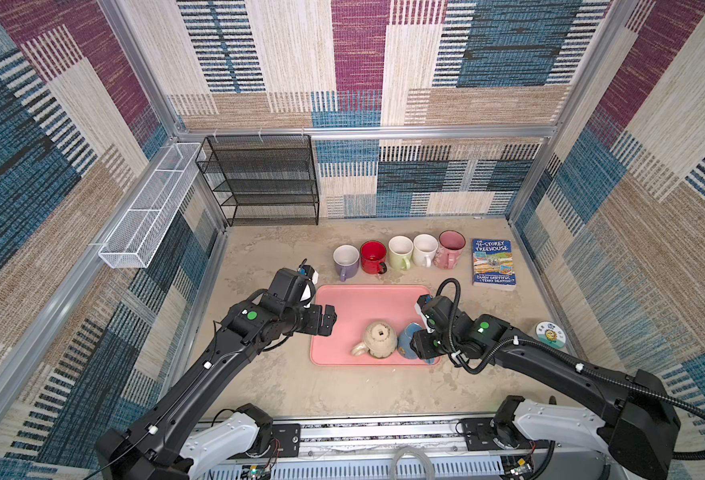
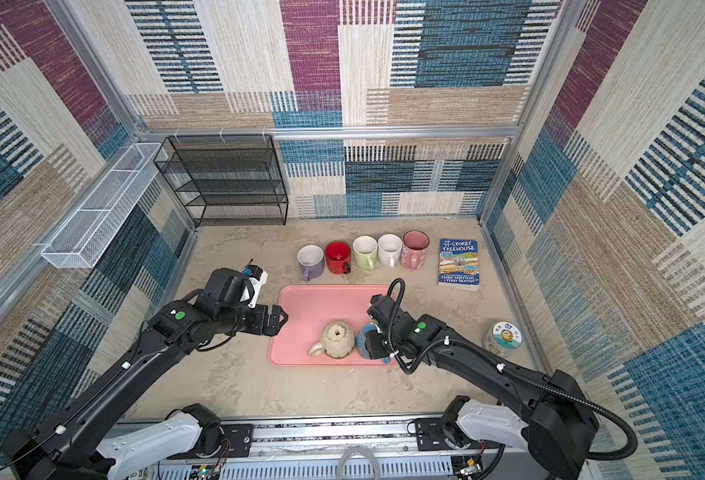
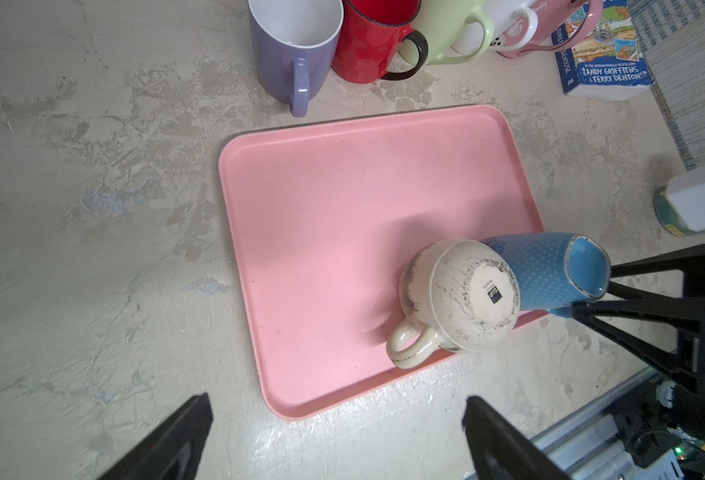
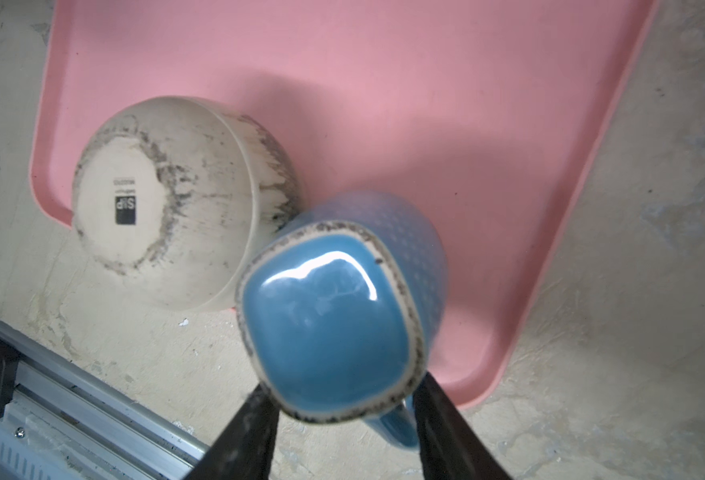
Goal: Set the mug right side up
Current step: 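Lower the right gripper and grasp the upside-down blue mug's rim, then lift the blue mug off the tray with the right gripper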
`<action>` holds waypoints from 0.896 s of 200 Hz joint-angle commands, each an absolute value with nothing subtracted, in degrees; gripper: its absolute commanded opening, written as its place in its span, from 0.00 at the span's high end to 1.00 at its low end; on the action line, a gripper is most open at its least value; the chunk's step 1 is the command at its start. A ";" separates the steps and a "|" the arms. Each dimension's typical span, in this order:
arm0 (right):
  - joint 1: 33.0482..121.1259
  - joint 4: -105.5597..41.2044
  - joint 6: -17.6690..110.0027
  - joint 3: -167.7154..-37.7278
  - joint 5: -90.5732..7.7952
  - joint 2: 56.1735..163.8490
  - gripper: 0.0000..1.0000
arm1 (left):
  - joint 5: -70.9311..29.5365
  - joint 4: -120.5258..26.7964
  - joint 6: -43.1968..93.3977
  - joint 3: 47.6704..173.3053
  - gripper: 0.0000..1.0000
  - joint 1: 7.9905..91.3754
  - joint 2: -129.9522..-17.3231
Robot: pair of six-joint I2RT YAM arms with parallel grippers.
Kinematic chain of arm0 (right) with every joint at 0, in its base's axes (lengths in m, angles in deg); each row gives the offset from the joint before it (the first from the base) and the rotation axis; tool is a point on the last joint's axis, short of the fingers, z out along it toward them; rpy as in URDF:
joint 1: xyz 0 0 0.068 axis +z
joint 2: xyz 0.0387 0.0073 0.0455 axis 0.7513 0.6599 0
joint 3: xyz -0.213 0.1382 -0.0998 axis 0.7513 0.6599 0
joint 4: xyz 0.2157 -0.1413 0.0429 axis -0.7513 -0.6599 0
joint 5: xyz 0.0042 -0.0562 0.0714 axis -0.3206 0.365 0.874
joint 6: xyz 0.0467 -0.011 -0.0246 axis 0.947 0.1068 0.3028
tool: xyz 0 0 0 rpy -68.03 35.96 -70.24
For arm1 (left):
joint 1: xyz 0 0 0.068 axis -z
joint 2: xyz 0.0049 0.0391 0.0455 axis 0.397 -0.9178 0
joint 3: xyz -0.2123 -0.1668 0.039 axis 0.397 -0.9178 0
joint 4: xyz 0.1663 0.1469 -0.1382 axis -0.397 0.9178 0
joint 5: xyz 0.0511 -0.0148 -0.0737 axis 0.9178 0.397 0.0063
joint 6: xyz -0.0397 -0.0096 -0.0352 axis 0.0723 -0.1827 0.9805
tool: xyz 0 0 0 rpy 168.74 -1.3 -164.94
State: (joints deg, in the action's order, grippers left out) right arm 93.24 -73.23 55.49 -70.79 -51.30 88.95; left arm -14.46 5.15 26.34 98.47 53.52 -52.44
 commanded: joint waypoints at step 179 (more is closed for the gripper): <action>93.26 -68.75 48.56 -77.36 -59.44 102.49 0.84 | -15.72 4.56 25.46 98.25 0.01 52.62 -53.30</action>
